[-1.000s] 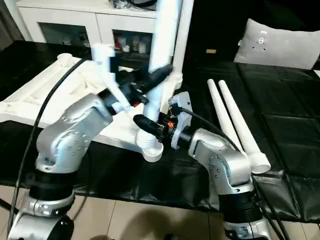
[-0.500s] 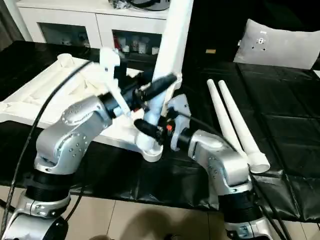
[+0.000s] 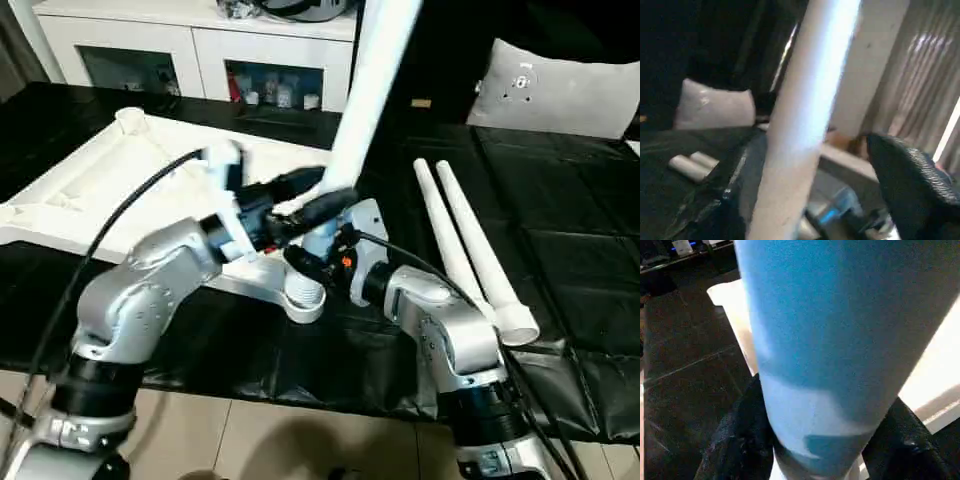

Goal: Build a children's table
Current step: Pick table leg

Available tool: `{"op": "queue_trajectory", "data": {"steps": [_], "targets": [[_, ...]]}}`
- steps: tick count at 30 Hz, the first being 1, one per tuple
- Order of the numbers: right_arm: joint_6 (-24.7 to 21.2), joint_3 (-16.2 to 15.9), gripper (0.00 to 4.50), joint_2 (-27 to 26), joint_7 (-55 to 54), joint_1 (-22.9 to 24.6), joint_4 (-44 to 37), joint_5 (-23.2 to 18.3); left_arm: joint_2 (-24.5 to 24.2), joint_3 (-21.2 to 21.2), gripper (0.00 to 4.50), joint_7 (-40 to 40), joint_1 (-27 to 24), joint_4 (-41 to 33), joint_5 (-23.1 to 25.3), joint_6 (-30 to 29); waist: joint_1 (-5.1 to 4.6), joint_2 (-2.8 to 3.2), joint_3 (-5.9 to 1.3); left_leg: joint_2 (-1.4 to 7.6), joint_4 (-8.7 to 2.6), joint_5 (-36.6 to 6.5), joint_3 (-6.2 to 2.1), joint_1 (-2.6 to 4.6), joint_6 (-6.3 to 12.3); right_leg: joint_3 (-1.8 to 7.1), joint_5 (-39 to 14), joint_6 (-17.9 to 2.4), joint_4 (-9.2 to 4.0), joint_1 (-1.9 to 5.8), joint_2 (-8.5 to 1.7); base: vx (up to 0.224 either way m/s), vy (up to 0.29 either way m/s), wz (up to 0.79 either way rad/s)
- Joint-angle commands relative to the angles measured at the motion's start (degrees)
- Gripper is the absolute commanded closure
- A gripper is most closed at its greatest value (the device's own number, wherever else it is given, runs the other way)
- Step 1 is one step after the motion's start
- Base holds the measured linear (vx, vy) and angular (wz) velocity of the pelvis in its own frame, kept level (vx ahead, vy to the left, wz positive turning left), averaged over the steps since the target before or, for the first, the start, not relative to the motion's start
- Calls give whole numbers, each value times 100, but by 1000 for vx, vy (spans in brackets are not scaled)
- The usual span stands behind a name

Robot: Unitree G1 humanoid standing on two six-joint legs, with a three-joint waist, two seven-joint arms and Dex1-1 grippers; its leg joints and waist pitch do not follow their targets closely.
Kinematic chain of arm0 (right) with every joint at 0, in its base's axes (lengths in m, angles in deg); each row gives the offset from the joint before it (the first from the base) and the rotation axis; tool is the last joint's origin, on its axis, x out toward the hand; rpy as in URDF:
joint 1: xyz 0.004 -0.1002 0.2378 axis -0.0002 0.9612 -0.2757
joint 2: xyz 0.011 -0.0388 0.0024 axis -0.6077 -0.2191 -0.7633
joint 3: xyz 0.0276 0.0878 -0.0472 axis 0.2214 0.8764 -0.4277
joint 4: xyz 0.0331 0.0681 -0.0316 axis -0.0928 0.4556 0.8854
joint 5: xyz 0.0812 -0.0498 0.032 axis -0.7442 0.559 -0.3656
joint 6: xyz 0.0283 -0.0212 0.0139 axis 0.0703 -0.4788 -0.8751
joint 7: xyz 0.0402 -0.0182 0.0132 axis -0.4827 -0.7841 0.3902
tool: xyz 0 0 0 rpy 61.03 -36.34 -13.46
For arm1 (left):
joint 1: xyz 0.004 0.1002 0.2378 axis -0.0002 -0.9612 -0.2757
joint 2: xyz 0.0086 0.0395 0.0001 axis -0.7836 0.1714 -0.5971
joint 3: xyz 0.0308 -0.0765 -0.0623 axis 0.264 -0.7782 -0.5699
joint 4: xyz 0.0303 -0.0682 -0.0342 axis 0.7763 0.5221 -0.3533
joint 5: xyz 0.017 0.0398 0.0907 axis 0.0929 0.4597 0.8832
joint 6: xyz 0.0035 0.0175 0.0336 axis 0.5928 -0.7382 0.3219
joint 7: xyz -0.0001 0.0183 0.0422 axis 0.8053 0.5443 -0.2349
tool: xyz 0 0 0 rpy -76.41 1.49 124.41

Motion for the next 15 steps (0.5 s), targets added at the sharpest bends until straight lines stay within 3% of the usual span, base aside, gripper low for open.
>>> {"op": "queue_trajectory", "data": {"steps": [1, 7, 10, 15], "targets": [[60, -44, 263, 38, 75, 22, -87, 39, 112, 12, 48, 116, -12, -96, -160, -60, -1, -45, -411, 216, -405, -242, 7, -43, 363, 267, -2079, -483, -385, 474, -426, 0, 0, 0], [80, 48, 263, 50, 108, 23, -216, -38, 296, -414, 7, -97, 83, -6, -517, 36, -2, -60, -412, 210, -401, -232, 10, -44, 356, 259, -2206, -380, -403, 480, -420, 0, 0, 0], [-2, 344, 263, 5, 311, 66, -500, -500, 141, -635, 0, -290, 206, 250, -318, 237, -11, -55, -410, 196, -405, -261, 0, -51, 427, 244, -2242, -253, -414, 485, -398, 0, 0, 0], [82, 468, 263, 50, 217, 111, -596, -471, -222, -789, 0, -465, 381, 929, 241, 604, -7, -42, -420, 182, -403, -206, 0, -23, 371, 234, -2373, -57, -438, 455, -384, 0, 0, 0]]}}
